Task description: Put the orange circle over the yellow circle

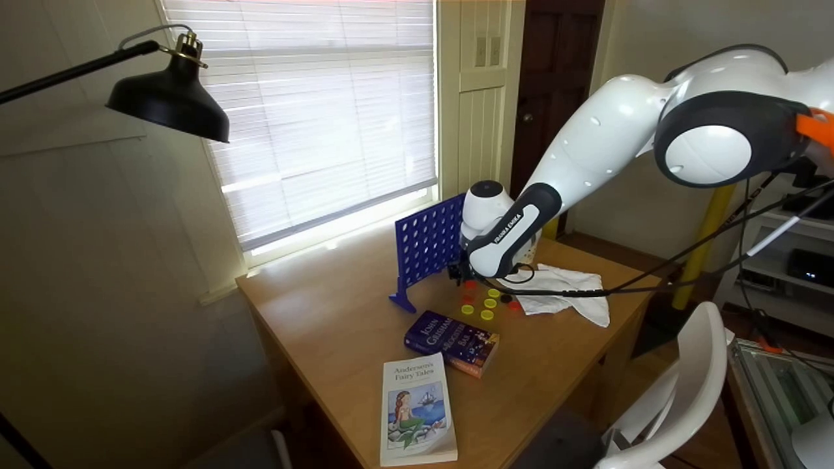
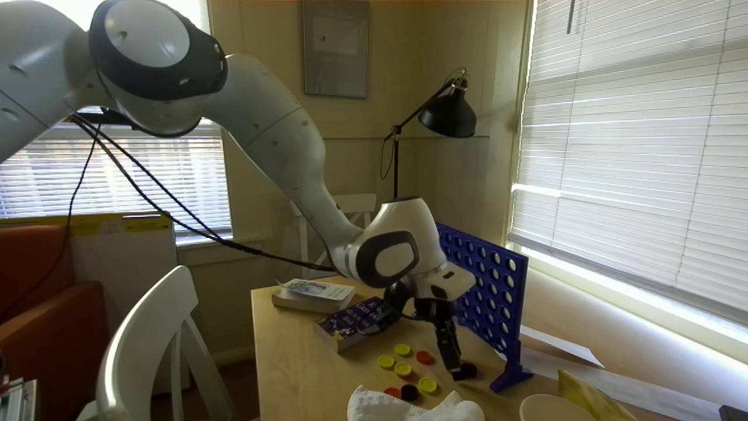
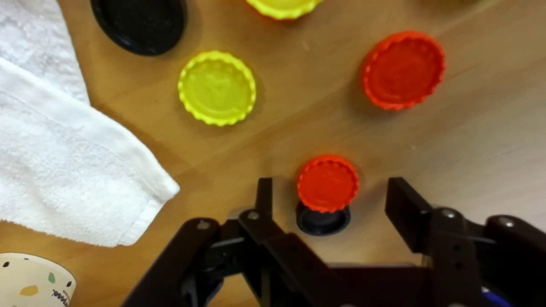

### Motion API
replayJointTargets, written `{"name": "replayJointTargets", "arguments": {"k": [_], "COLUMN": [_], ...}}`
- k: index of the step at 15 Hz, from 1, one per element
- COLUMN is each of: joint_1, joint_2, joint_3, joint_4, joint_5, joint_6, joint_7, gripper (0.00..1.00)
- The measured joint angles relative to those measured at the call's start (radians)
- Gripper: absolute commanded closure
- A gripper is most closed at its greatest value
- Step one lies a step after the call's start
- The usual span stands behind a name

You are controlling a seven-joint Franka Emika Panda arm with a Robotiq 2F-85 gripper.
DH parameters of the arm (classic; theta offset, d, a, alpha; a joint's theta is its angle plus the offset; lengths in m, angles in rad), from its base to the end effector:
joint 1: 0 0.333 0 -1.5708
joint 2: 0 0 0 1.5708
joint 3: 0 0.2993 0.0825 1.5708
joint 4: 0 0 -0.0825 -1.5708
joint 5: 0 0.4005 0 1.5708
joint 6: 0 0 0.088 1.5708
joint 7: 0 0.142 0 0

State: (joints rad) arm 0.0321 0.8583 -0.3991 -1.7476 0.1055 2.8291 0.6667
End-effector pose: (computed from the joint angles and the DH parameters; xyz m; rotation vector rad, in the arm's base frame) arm 0.6460 -0.2389 0.0852 2.5879 -1.3467 0.4763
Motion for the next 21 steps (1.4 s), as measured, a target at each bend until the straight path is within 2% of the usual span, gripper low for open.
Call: {"name": "replayJointTargets", "arguments": {"k": [2,3,6,12,17,19,21], "joint_1": [0.007,0.010,0.017,0.041,0.091,0.100,0.090], "joint_2": [0.000,0.000,0.000,-0.014,-0.131,-0.196,-0.266], "joint_3": [-0.005,-0.008,-0.015,-0.036,-0.056,-0.054,-0.038], "joint_4": [0.000,0.000,0.000,-0.010,-0.115,-0.158,-0.182], "joint_5": [0.000,0.000,0.000,-0.005,-0.030,-0.045,-0.056], "joint_6": [-0.003,-0.003,-0.005,-0.001,-0.023,-0.101,-0.234], "joint_7": [0.001,0.001,0.004,0.002,-0.021,-0.045,-0.086], "gripper": [0.56,0.60,0.88,0.90,0.90,0.90,0.90]}}
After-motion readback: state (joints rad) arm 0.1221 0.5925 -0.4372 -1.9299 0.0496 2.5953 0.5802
